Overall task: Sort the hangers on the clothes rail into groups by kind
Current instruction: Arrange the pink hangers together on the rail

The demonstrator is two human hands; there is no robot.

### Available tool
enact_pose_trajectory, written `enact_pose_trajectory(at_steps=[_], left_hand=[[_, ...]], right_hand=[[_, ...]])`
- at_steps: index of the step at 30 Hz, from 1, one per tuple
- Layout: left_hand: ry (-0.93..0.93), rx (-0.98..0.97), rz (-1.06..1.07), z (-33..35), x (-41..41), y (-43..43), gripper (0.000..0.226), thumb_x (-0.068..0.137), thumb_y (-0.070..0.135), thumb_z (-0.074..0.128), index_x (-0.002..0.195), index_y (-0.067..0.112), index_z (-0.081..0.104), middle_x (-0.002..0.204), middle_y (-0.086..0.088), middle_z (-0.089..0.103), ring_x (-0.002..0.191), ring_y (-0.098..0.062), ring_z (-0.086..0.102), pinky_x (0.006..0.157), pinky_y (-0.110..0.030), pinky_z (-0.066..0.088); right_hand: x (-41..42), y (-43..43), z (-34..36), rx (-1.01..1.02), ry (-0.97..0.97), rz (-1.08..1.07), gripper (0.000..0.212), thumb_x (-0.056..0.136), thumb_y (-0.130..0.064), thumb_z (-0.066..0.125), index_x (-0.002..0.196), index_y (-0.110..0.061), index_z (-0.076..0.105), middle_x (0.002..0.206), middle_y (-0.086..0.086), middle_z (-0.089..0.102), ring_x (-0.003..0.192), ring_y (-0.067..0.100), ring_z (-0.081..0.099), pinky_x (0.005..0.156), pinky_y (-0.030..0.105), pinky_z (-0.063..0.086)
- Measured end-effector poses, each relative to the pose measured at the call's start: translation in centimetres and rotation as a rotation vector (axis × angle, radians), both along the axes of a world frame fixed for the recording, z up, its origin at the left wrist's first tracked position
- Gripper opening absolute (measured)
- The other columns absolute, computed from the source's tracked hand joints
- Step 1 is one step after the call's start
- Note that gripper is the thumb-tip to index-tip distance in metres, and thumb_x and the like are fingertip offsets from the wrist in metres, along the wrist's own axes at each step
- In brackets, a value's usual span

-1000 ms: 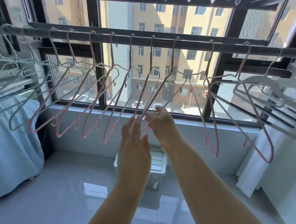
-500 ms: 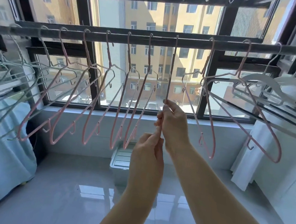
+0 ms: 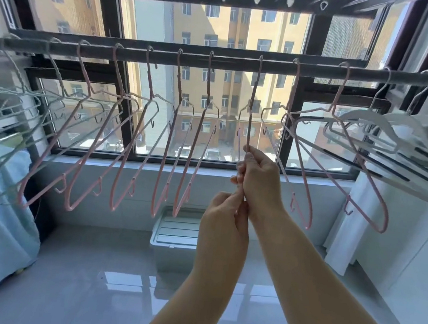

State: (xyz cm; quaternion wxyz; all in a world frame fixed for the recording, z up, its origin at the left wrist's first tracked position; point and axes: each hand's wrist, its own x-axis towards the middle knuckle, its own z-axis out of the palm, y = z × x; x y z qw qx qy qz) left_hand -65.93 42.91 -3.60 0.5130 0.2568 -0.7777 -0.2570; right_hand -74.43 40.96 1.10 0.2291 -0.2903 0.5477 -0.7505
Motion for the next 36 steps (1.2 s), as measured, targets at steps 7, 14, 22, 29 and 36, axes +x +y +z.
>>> enact_pose_trajectory(at_steps=[7, 14, 22, 29, 36], left_hand=[[0.013, 0.006, 0.006, 0.0, -0.4, 0.4, 0.032, 0.089, 0.006, 0.051, 0.119, 0.013, 0.059, 0.080, 0.010, 0.051, 0.055, 0.004, 0.046, 0.060, 0.002, 0.032], [-0.005, 0.075, -0.029, -0.7, -0.5, 0.2, 0.036, 0.089, 0.011, 0.053, 0.123, 0.022, 0.055, 0.079, 0.016, 0.051, 0.065, 0.006, 0.052, 0.060, -0.001, 0.036], [0.267, -0.210, 0.294, -0.8, 3.2, -1.6, 0.032, 0.081, 0.021, 0.058, 0.114, 0.019, 0.058, 0.115, -0.001, 0.052, 0.104, -0.003, 0.041, 0.098, -0.008, 0.024], [0.127, -0.103, 0.381, -0.3, 6.6, -4.9, 0.036, 0.089, 0.014, 0.051, 0.124, 0.007, 0.052, 0.123, -0.012, 0.058, 0.116, -0.017, 0.051, 0.100, -0.006, 0.027], [0.016, 0.045, 0.189, -1.1, 7.5, -5.4, 0.030, 0.087, 0.007, 0.055, 0.113, 0.019, 0.063, 0.091, -0.004, 0.071, 0.080, -0.015, 0.066, 0.077, -0.021, 0.051]], right_hand=[[-0.5, 0.4, 0.0, 0.011, 0.006, 0.011, 0.032, 0.097, -0.010, 0.040, 0.126, -0.010, 0.053, 0.059, -0.002, 0.045, 0.036, 0.000, 0.043, 0.052, 0.021, 0.045], [-0.6, 0.7, -0.3, 0.052, 0.023, 0.037, 0.031, 0.096, -0.013, 0.041, 0.125, -0.012, 0.052, 0.062, -0.002, 0.048, 0.043, 0.005, 0.044, 0.054, 0.022, 0.048], [2.3, 2.1, 0.4, 0.156, 0.616, -0.292, 0.046, 0.091, -0.017, 0.051, 0.135, -0.015, 0.037, 0.132, 0.002, 0.043, 0.124, 0.015, 0.041, 0.107, 0.031, 0.034], [7.4, -1.4, 1.1, 0.102, 0.610, 0.058, 0.046, 0.093, -0.014, 0.047, 0.137, -0.016, 0.034, 0.137, 0.001, 0.040, 0.128, 0.015, 0.039, 0.109, 0.030, 0.033], [8.5, -4.4, 0.7, 0.120, 0.150, 0.172, 0.020, 0.098, -0.014, 0.036, 0.115, -0.012, 0.046, 0.082, 0.000, 0.053, 0.069, 0.011, 0.050, 0.064, 0.024, 0.042]])
